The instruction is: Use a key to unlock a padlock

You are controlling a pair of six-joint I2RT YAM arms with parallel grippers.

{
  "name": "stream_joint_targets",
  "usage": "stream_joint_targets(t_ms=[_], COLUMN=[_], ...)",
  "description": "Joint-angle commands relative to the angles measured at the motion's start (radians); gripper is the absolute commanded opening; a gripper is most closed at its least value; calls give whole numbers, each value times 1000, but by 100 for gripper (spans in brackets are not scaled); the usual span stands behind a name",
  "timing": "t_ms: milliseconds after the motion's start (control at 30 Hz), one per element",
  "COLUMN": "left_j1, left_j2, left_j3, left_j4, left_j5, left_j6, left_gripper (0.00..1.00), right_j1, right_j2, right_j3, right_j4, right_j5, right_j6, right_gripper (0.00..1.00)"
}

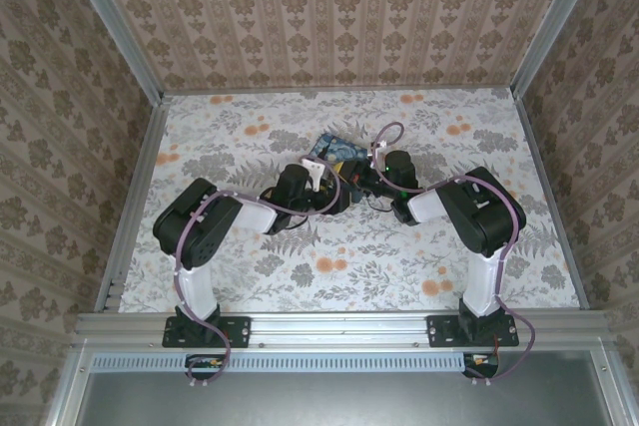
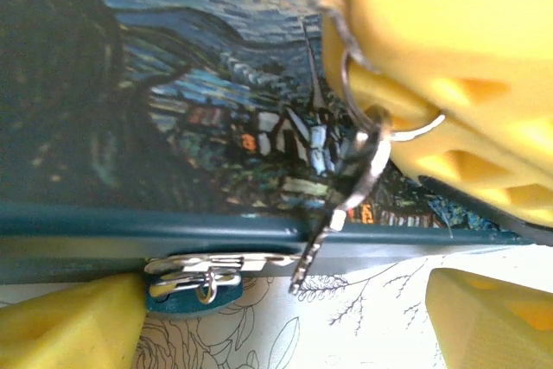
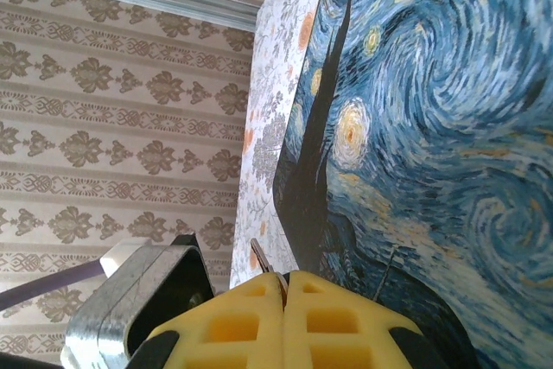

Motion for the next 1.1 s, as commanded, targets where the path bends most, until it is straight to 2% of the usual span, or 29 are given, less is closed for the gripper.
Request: stream_joint_targets(t_ms=[0, 167, 667, 1067], left_j1=[14, 21, 45, 50], left_j2=[14, 17, -4, -4], left_j3=[-13, -19, -29, 31], left_j4=[128, 160, -16, -109], left_j5=[92, 126, -15, 9], left_j6=[-78, -113, 17, 97], left_gripper=[85, 84, 84, 84], right_j1=[9, 8, -51, -67], right_j2=[54, 60, -13, -2], right_j3=[-8, -9, 17, 20], right_j4=[-99, -96, -137, -138], right_j5=[18, 23, 19, 19], right_j6=[2, 4, -1, 11], right_gripper=[0, 0, 0, 0])
